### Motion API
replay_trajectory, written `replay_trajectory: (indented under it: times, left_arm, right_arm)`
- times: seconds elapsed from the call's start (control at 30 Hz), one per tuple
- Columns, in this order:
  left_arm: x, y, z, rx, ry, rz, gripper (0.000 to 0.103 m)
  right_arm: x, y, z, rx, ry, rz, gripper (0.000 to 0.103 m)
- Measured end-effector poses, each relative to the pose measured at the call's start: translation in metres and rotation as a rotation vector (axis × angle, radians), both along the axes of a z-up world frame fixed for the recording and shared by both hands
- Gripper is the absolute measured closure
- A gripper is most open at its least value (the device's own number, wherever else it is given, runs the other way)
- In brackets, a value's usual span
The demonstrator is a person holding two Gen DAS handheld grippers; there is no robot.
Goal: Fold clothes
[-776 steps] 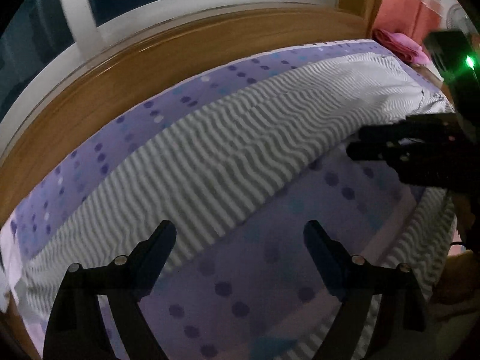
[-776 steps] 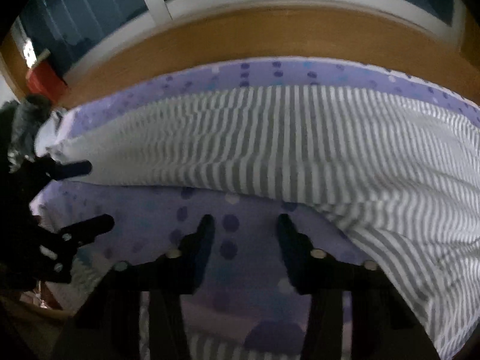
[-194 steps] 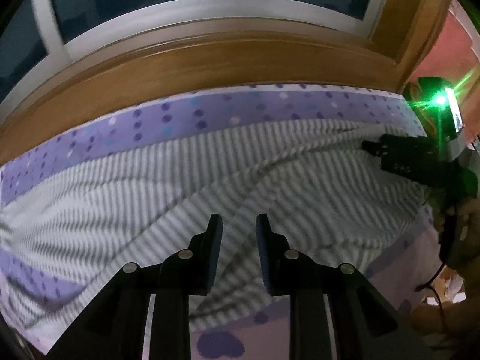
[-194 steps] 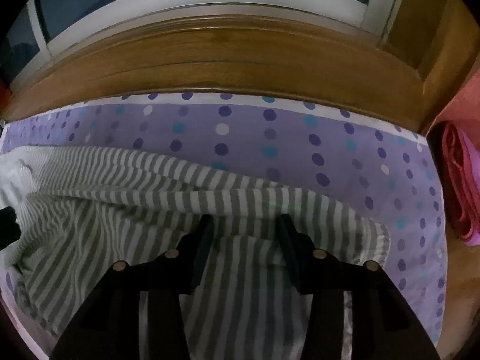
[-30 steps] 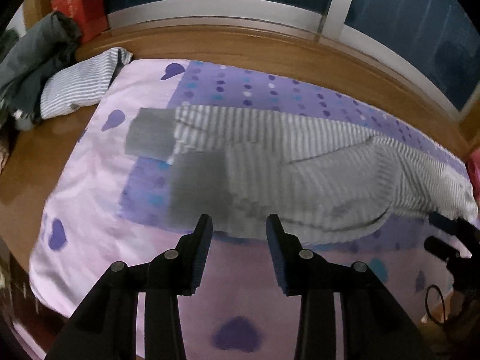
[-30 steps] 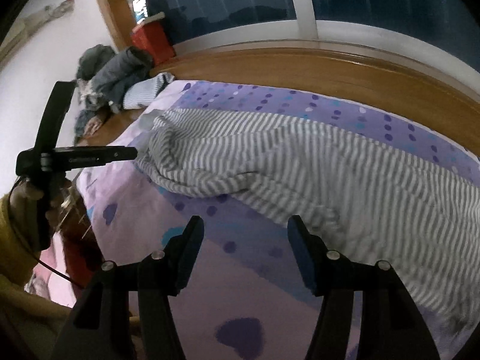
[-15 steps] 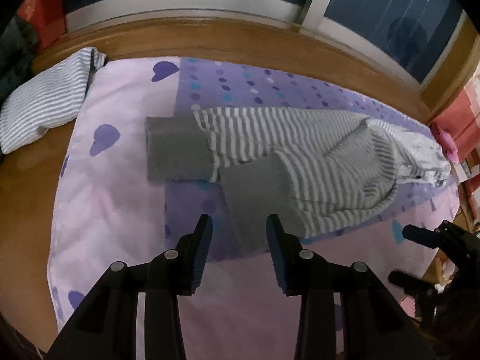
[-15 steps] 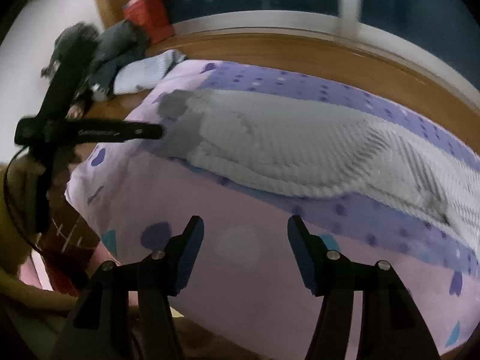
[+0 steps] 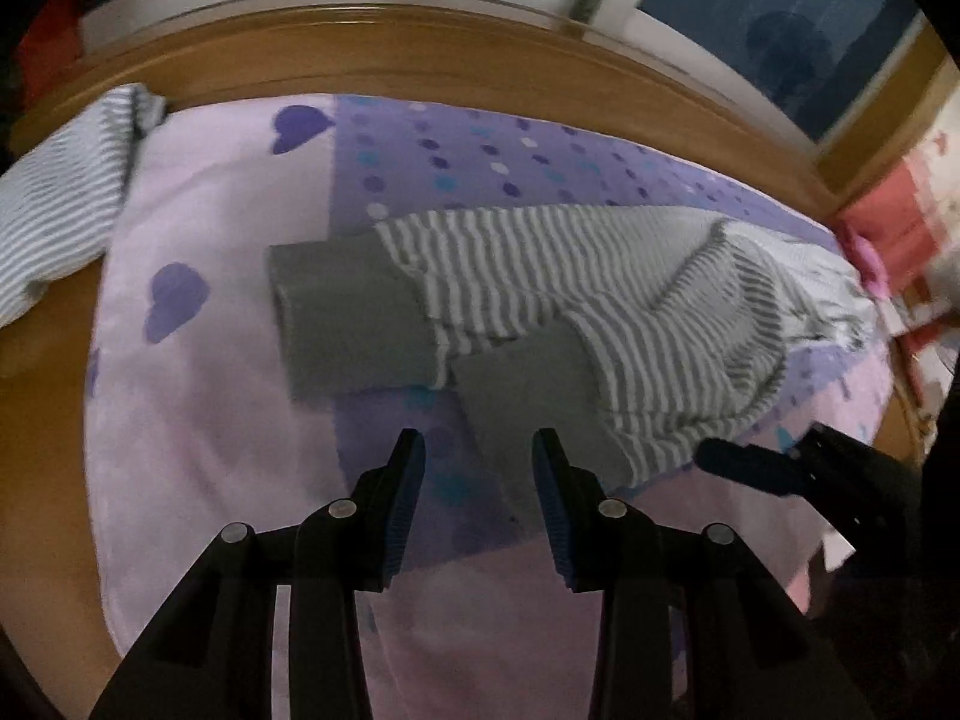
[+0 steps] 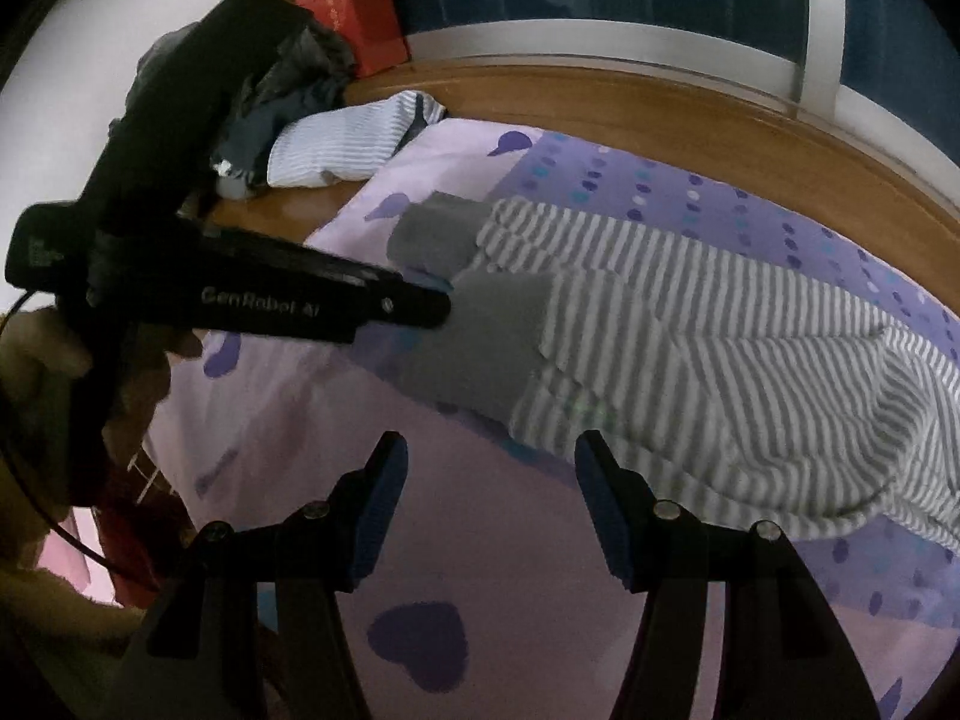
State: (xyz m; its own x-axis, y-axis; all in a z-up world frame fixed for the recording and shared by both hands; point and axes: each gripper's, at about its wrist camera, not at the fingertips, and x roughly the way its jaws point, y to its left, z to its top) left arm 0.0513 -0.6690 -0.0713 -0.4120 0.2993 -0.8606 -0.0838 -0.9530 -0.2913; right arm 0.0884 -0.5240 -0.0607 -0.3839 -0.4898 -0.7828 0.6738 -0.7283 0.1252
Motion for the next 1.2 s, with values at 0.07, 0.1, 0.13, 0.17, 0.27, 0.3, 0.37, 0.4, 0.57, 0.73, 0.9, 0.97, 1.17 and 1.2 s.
replay_trajectory:
  times: [0.07, 0.1, 0.13, 0.17, 0.27, 0.3, 0.37, 0.4, 0.57, 0.73, 0.9, 0.97, 1.17, 1.2]
  left_arm:
    - [-0.006, 0.001, -0.003, 0.021, -0.001, -0.057, 0.065]
    - [-0.01, 0.001, -0.004, 0.031, -0.007, -0.092, 0.065]
    - [-0.012, 0.002, -0.005, 0.033, -0.009, -0.129, 0.065]
    - [-0.014, 0.002, -0.006, 0.035, -0.01, -0.165, 0.065]
    - [-0.022, 0.004, -0.009, 0.041, -0.013, -0.275, 0.065]
    - [-0.024, 0.005, -0.01, 0.04, -0.012, -0.297, 0.065]
    - [-0.028, 0.007, -0.013, 0.038, -0.01, -0.338, 0.065]
    - [-0.03, 0.008, -0.015, 0.038, -0.008, -0.358, 0.065]
    - [-0.032, 0.014, -0.015, 0.055, 0.001, -0.395, 0.061]
    - [-0.036, 0.011, -0.014, 0.2, -0.019, -0.39, 0.093]
    - [-0.03, 0.015, 0.031, 0.199, 0.123, -0.415, 0.093]
    - [-0.034, 0.006, 0.07, 0.188, 0.242, -0.401, 0.093]
    - [-0.042, -0.029, 0.129, 0.111, 0.441, -0.317, 0.093]
    - [-0.048, -0.034, 0.116, 0.093, 0.402, -0.299, 0.093]
  right_arm:
    - [-0.001, -0.007, 0.0, 0.005, 0.015, -0.032, 0.044]
    - [-0.002, -0.011, -0.002, 0.013, 0.015, -0.059, 0.044]
    - [-0.004, -0.015, -0.004, 0.022, 0.012, -0.086, 0.044]
    - [-0.005, -0.019, -0.005, 0.028, 0.008, -0.119, 0.044]
    - [-0.005, -0.032, -0.009, 0.016, 0.003, -0.205, 0.044]
    - [-0.005, -0.038, -0.011, 0.023, 0.01, -0.229, 0.044]
    - [-0.005, -0.047, -0.017, 0.05, 0.027, -0.274, 0.044]
    - [-0.005, -0.051, -0.02, 0.065, 0.034, -0.297, 0.044]
    - [0.0, -0.058, -0.032, 0.099, 0.081, -0.345, 0.043]
    - [0.0, -0.05, -0.029, 0.076, 0.082, -0.393, 0.067]
    - [0.001, -0.039, -0.006, 0.005, 0.105, -0.447, 0.089]
    - [-0.003, -0.037, 0.016, -0.05, 0.158, -0.464, 0.089]
    - [-0.018, -0.056, 0.091, -0.234, 0.369, -0.451, 0.09]
    - [-0.022, -0.066, 0.091, -0.221, 0.38, -0.429, 0.09]
